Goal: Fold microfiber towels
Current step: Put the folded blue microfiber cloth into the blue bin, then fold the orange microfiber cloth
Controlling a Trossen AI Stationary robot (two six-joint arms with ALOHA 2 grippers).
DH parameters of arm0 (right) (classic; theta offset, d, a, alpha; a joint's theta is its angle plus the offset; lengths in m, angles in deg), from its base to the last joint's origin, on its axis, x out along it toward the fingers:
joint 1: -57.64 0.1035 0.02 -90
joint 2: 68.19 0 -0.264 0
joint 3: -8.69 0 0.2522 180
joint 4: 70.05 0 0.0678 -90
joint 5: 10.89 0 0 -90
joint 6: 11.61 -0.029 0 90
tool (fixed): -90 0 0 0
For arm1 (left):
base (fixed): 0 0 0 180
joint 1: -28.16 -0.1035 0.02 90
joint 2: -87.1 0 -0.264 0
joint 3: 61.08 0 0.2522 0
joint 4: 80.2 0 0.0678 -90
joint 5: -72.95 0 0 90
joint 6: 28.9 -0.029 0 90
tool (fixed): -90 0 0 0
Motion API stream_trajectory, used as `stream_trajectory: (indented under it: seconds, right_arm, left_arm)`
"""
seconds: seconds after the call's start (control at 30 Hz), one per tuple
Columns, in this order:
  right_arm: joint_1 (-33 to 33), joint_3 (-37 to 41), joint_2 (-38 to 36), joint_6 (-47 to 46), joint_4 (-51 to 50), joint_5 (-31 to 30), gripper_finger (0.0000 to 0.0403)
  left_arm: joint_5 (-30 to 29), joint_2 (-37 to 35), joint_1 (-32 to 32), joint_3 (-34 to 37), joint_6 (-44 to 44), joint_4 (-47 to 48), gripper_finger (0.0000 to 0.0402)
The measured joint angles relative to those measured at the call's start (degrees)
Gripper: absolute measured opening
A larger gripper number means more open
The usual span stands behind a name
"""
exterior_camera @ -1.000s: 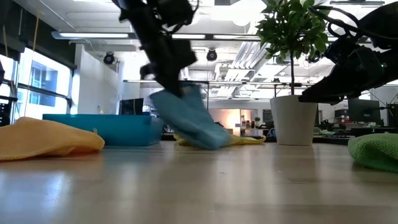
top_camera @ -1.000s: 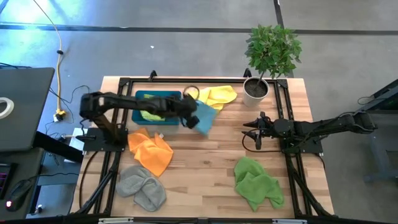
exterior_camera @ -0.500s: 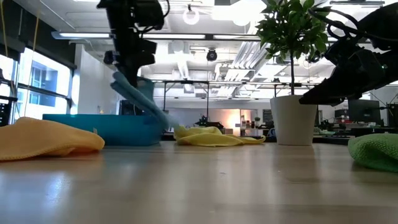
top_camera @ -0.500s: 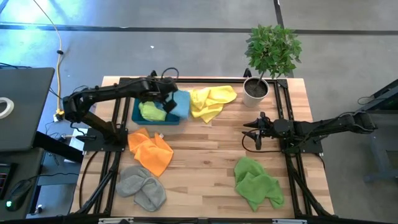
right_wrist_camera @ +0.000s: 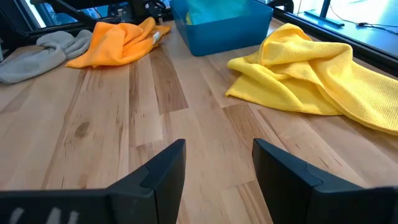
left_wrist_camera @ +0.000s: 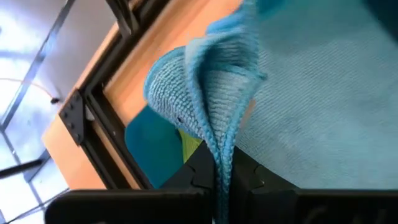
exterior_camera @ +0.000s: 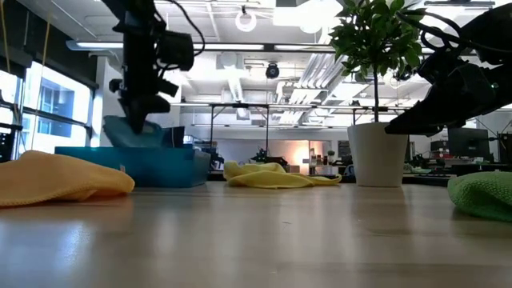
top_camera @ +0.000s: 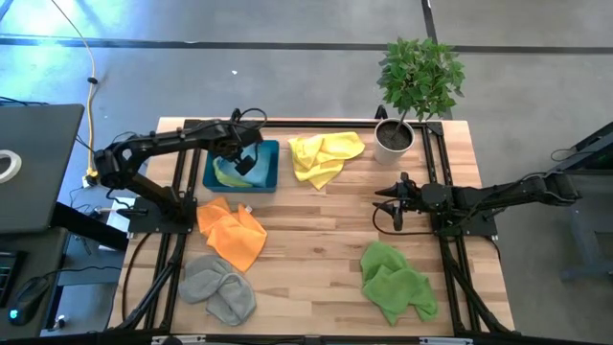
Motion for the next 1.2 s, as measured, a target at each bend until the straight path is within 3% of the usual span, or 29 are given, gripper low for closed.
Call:
stream_trajectory:
  seconds: [0.27,0.77,1.0,1.2]
  right_arm:
    - [0.0,0.0,0.0,0.0,0.0,0.0,0.0178]
    - [0.0,0.0,0.0,0.0,0.0,0.0,0.0178]
    - [0.0,0.0,0.0,0.0,0.0,0.0,0.0178]
    - [0.0,0.0,0.0,0.0,0.0,0.0,0.0178]
  left_arm:
    - [0.0,0.0,-1.2,3.2,0.0,0.3,0.0022]
    - [-1.9,-7.1,2.5,0.8,0.4,-2.5,0.0158]
    - [11.7,-6.9,11.2,0.7,-1.0,-16.7,0.0162]
    - [13.7,-1.9,22.6,0.7,-3.4,-25.4,0.0161]
